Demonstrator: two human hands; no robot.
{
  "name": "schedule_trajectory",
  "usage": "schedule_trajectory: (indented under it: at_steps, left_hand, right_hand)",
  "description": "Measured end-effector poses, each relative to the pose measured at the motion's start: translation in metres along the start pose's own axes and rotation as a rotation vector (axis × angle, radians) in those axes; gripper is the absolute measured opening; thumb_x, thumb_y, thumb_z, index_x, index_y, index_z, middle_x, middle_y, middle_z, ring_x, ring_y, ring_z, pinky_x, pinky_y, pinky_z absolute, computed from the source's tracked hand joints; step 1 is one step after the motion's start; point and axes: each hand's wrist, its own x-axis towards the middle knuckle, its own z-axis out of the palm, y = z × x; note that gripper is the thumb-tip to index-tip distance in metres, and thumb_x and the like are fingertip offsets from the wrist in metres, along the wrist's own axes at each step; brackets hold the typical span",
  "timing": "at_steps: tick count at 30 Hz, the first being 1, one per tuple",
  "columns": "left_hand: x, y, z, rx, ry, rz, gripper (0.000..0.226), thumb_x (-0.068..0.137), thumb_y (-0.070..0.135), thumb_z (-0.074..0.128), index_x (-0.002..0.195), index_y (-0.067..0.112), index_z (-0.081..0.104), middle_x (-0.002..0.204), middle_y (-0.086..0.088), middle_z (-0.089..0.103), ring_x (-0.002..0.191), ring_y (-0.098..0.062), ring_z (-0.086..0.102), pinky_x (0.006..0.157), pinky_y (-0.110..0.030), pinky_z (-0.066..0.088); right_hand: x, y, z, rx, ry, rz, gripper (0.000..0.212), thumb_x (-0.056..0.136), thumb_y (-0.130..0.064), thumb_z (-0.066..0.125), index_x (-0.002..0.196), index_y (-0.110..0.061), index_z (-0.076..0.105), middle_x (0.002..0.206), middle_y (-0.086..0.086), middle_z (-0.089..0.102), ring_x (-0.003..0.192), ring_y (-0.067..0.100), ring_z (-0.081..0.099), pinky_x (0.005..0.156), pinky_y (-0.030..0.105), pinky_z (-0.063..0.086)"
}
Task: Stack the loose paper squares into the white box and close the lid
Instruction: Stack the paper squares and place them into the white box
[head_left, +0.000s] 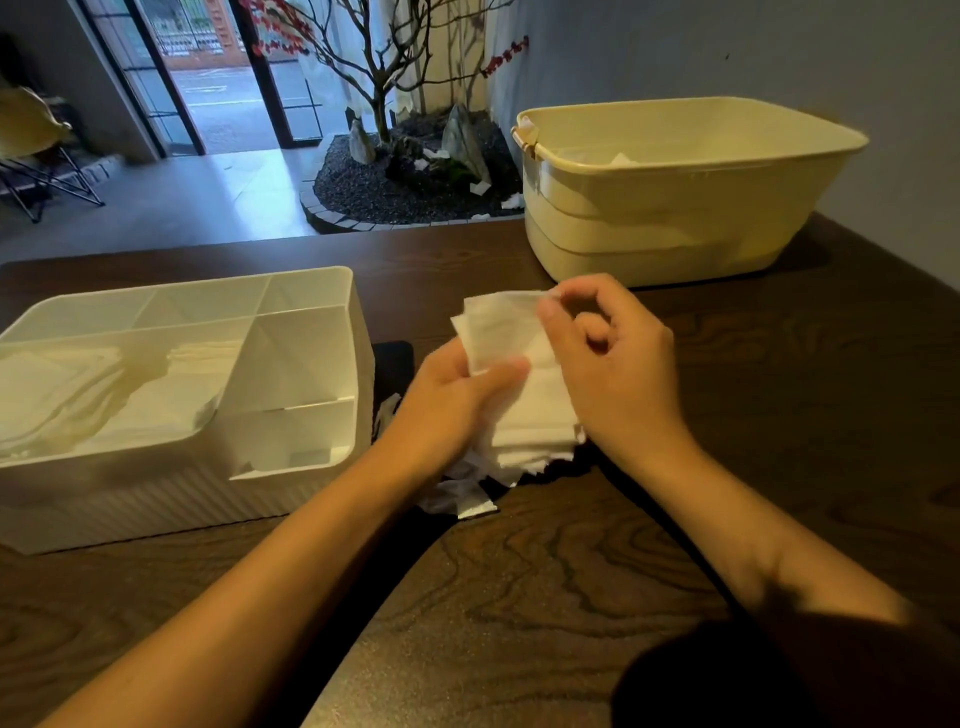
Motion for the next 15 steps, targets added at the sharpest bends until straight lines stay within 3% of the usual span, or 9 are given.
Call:
schedule_trajectory:
  at_steps: [2,4,6,7,9,11,13,15]
  left_hand:
    - [0.004,-0.002,-0.006,0.05,0.214,0.098,0.024,0.101,0.011,0.053,0.121,0.01,0.065,0.108,-0.009,0.075,0.097,-0.022,0.072,0.087,-0.041,0.058]
    - [0.007,-0.001,-0.012,0.221,0.432,0.262,0.035,0.095,0.016,0.049,0.128,0.013,0.061,0.115,-0.002,0.069,0.1,-0.012,0.065,0.092,-0.027,0.053]
    - [0.007,-0.002,-0.015,0.392,0.527,0.354,0.051,0.087,0.015,0.041,0.136,0.016,0.055,0.123,0.002,0.061,0.107,-0.007,0.056,0.093,-0.017,0.046]
    - [0.007,-0.005,-0.015,0.426,0.523,0.37,0.054,0.086,0.014,0.039,0.138,0.017,0.053,0.126,0.001,0.058,0.111,-0.01,0.055,0.095,-0.02,0.046]
    - [0.009,-0.01,-0.016,0.451,0.483,0.37,0.055,0.086,0.013,0.038,0.139,0.018,0.052,0.128,-0.003,0.057,0.113,-0.015,0.055,0.098,-0.031,0.049]
    - [0.01,-0.013,-0.017,0.45,0.441,0.351,0.057,0.085,0.015,0.038,0.14,0.017,0.052,0.13,-0.003,0.058,0.115,-0.014,0.056,0.1,-0.032,0.049]
    - [0.011,-0.013,-0.018,0.451,0.423,0.35,0.058,0.085,0.015,0.038,0.141,0.018,0.052,0.132,-0.001,0.058,0.117,-0.01,0.055,0.102,-0.025,0.047]
    - [0.01,-0.011,-0.017,0.454,0.424,0.359,0.059,0.085,0.014,0.038,0.142,0.019,0.052,0.134,0.003,0.057,0.118,-0.005,0.053,0.101,-0.012,0.042]
  right_hand:
    - [0.006,0.001,-0.004,0.034,-0.008,0.094,0.011,0.099,-0.026,0.056,0.096,-0.019,0.063,0.059,0.011,0.057,0.057,0.03,0.054,0.056,0.045,0.046]
    - [0.011,0.009,-0.008,-0.222,-0.155,0.181,0.015,0.1,-0.031,0.053,0.107,-0.023,0.063,0.082,0.005,0.064,0.081,0.023,0.061,0.071,0.041,0.051]
    - [0.01,0.014,-0.008,-0.554,-0.393,0.277,0.04,0.097,-0.05,0.05,0.128,-0.026,0.056,0.118,0.001,0.058,0.115,0.021,0.051,0.091,0.038,0.046]
    - [0.008,0.014,-0.007,-0.657,-0.497,0.303,0.053,0.093,-0.06,0.05,0.134,-0.027,0.052,0.128,0.002,0.051,0.124,0.023,0.043,0.097,0.038,0.042]
    - [0.006,0.014,-0.003,-0.757,-0.613,0.294,0.053,0.086,-0.067,0.055,0.123,-0.029,0.055,0.124,0.001,0.046,0.122,0.022,0.039,0.095,0.037,0.038]
    - [0.007,0.013,-0.003,-0.669,-0.629,0.302,0.031,0.085,-0.056,0.065,0.098,-0.028,0.059,0.108,-0.005,0.05,0.109,0.019,0.045,0.085,0.035,0.042]
    - [0.01,0.012,-0.006,-0.454,-0.612,0.349,0.016,0.085,-0.038,0.071,0.086,-0.026,0.061,0.093,-0.006,0.058,0.091,0.015,0.056,0.072,0.035,0.047]
    - [0.014,0.011,-0.013,-0.244,-0.548,0.386,0.012,0.085,-0.025,0.074,0.087,-0.017,0.065,0.083,-0.002,0.062,0.076,0.014,0.058,0.062,0.03,0.045]
